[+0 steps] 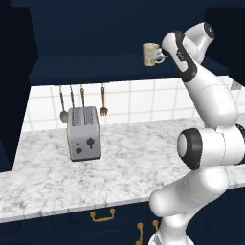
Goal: Gather all objects into one cabinet and sort the glasses and bowls to opposite sides.
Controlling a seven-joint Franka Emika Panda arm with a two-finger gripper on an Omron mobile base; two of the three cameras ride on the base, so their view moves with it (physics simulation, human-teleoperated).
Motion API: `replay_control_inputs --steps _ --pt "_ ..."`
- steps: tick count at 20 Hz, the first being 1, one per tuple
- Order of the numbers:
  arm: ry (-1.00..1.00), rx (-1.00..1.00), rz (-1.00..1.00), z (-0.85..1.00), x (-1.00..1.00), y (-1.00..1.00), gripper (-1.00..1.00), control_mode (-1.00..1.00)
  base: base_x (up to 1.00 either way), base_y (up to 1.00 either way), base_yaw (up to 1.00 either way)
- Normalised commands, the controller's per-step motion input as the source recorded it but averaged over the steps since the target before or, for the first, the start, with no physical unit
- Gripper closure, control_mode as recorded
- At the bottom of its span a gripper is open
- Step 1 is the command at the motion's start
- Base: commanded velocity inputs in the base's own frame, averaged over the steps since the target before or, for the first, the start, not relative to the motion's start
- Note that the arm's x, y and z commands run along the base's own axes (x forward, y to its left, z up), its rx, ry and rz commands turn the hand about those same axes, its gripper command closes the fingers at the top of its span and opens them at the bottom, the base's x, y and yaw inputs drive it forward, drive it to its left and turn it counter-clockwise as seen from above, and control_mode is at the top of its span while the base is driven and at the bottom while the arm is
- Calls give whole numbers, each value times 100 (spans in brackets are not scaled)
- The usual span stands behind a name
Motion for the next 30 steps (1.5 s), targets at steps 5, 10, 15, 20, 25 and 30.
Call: replay_control_inputs --steps 5,10,15,20,25,30 --pt "5 1 4 -6 11 6 100 -100 0 0 0" --pt "1 0 3 0 0 0 100 -100 0 0 0" --pt "-9 0 2 0 -35 1 100 -100 0 0 0" --pt "-24 0 0 -1 -82 20 100 -100 0 0 0" --pt "-12 -2 -3 0 -94 40 100 -100 0 0 0" --pt "23 -8 -8 0 -100 21 100 -100 0 0 0"
